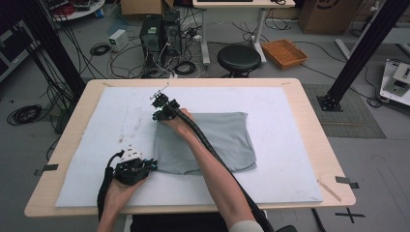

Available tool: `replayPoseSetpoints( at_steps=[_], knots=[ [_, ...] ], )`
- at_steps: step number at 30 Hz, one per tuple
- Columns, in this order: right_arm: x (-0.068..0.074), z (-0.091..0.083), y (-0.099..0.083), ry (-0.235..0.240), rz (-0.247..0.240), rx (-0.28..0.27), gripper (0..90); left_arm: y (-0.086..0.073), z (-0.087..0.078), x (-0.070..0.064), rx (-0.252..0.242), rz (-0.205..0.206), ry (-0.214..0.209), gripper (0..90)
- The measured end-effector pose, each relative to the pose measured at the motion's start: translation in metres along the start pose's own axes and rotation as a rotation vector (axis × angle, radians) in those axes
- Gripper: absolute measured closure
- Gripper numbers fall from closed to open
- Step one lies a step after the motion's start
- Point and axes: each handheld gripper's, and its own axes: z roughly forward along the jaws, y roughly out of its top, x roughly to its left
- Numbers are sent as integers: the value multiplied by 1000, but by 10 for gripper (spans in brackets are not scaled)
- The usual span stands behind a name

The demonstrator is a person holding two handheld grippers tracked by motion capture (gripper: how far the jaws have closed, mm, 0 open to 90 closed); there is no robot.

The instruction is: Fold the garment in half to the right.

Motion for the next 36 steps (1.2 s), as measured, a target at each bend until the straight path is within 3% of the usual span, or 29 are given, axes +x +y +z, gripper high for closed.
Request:
replayPoseSetpoints(
  at_steps=[8,15,23,28,36],
  knots=[
    [2,-13,10,36,17,-50,841,6,-21,4,-35,6,1,827],
    [13,-13,27,39,-8,-73,841,2,-42,23,-68,-32,-9,829],
    [32,-8,46,66,-33,-115,840,-5,-70,40,-108,-63,14,828],
    [35,-8,47,76,-43,-105,839,-6,-69,35,-113,-42,4,828],
    [23,-26,38,97,-40,-122,838,3,-59,19,-141,-6,-37,828]
  ],
)
